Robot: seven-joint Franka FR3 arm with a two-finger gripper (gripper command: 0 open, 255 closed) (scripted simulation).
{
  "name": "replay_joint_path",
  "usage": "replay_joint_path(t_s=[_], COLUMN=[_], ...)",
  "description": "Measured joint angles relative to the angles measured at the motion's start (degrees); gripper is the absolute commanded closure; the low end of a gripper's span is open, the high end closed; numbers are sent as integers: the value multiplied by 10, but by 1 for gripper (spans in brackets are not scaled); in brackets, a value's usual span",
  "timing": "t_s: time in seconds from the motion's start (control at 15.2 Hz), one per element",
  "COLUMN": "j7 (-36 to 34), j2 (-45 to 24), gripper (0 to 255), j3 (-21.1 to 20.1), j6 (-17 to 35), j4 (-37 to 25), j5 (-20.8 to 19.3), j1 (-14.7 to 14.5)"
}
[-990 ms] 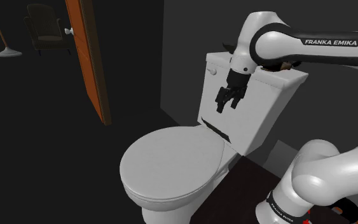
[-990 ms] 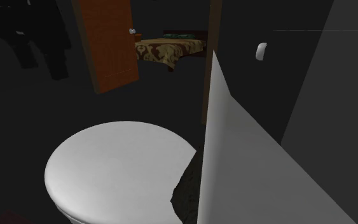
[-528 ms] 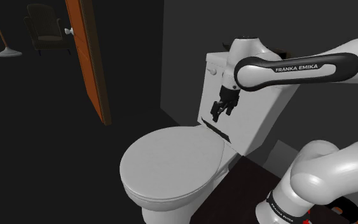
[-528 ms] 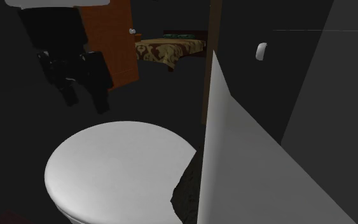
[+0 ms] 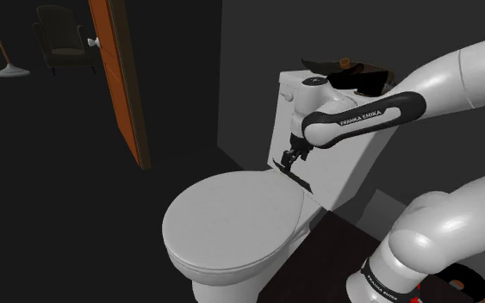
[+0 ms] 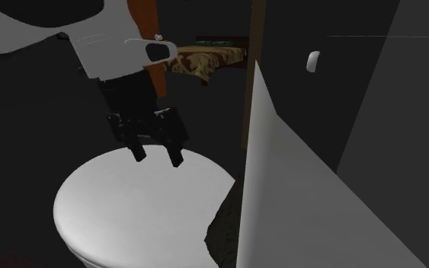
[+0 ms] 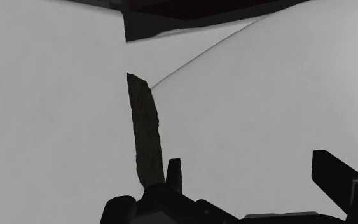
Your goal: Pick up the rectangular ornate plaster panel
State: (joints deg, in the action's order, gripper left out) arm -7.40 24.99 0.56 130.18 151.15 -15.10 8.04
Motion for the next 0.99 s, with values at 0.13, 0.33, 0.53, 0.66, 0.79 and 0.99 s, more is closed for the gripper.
replay_joint_path(t_s=[0.13,0.33,0.53,0.66,0.79,0.99], j7=[-12,-36,-76,-109,-140,-169], j2=[-36,-100,-160,-198,-238,-264], gripper=[0,0,0,0,0,0], j3=[-2,-2,-4,-4,1,5], j6=[39,97,141,162,183,201], j4=[-1,-13,-32,-51,-69,-74], j5=[-35,-100,-175,-229,-280,-315], j1=[18,50,78,93,105,109])
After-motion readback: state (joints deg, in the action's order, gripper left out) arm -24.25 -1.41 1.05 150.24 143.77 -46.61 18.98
